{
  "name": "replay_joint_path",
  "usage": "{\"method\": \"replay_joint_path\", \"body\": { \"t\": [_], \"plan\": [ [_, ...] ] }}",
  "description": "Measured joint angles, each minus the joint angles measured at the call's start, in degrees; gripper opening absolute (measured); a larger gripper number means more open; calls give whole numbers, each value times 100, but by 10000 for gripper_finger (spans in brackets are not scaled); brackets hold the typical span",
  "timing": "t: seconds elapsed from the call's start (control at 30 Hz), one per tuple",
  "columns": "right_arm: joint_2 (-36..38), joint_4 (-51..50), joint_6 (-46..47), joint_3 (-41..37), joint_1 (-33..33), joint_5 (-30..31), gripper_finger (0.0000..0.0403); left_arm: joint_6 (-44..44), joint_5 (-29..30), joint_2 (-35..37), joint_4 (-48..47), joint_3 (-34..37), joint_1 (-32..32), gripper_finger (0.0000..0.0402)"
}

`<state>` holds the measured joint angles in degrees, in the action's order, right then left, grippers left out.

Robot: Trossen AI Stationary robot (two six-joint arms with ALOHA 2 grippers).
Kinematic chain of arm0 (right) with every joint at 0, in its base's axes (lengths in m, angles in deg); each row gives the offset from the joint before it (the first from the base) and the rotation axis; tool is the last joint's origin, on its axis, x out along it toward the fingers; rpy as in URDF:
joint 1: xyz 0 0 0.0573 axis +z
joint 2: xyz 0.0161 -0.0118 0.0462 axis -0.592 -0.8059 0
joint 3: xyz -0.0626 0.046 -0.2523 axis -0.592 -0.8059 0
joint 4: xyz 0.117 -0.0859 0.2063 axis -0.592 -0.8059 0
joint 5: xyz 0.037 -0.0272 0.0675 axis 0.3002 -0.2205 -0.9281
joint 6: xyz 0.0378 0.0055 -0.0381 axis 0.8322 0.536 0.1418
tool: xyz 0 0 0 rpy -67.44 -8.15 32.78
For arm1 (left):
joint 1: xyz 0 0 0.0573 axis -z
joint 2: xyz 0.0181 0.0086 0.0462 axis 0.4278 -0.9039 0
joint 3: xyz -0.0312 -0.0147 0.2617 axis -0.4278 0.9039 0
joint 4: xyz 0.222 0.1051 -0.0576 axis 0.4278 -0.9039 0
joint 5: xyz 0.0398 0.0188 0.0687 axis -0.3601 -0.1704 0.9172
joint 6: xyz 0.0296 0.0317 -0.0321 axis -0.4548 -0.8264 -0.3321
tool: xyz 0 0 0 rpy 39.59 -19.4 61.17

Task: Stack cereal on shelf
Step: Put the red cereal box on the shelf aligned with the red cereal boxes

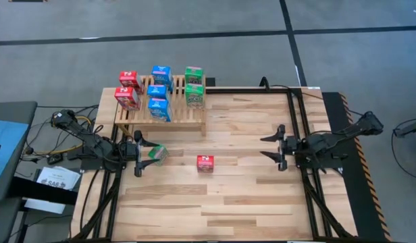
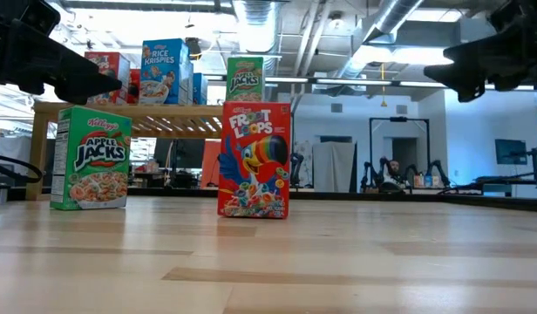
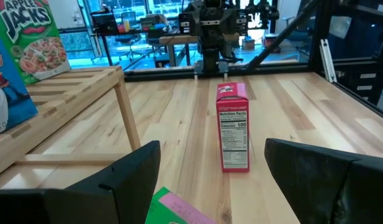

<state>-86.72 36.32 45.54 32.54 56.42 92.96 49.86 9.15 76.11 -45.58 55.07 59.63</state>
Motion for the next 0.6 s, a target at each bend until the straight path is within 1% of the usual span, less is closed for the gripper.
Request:
{"method": "replay_joint_path", "body": {
  "t": [0.13, 0.3, 0.53, 0.6],
  "plan": [
    [312, -248, -1, -23, 0, 1, 276, 0, -2, 0, 1, 0, 0, 281],
    [455, -442, 20, -28, 0, 6, 276, 2, 0, 0, 1, -1, 0, 281],
    [447, -830, 722, -30, 0, 8, 276, 1, 0, 0, 0, -1, 0, 281],
    [448, -976, 753, -32, 0, 8, 276, 2, -1, 0, 1, -1, 0, 281]
  ]
}}
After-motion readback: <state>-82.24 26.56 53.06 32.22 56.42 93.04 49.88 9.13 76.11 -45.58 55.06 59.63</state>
